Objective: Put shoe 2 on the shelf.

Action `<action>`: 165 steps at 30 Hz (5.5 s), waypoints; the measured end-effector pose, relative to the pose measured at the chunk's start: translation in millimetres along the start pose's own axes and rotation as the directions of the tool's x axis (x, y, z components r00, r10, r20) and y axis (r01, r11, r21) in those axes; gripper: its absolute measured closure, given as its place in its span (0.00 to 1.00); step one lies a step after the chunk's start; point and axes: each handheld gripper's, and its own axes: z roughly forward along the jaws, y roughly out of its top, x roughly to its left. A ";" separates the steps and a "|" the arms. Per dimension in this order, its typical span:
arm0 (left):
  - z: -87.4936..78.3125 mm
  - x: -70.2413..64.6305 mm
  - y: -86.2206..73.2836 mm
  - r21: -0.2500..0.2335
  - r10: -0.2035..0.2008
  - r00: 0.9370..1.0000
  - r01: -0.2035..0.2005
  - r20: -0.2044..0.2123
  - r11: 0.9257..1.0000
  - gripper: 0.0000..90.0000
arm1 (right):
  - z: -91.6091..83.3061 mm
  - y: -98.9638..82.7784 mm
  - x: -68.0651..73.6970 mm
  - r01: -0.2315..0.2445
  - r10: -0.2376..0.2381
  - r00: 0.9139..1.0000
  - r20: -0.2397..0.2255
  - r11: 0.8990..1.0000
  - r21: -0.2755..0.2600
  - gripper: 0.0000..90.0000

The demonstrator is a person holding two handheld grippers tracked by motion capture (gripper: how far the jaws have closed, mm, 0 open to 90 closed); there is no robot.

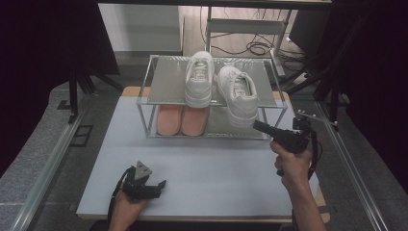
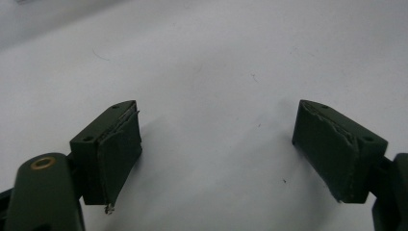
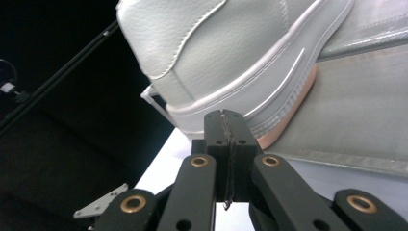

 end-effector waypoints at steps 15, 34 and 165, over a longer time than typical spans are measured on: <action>0.1 0.1 0.0 0.000 -0.002 1.000 0.002 0.002 1.000 0.19 | 26.8 5.3 -3.7 -0.009 0.009 1.000 0.008 0.999 -0.031 1.00; 0.1 0.1 0.0 0.000 -0.002 1.000 0.002 0.001 1.000 0.19 | 63.0 17.7 -7.5 0.004 -0.002 0.999 0.049 0.999 -0.041 1.00; -0.5 -1.3 -0.4 -0.003 0.009 1.000 -0.009 -0.011 1.000 0.19 | 0.8 -133.5 -83.8 0.451 -0.537 0.833 0.135 0.799 0.397 0.15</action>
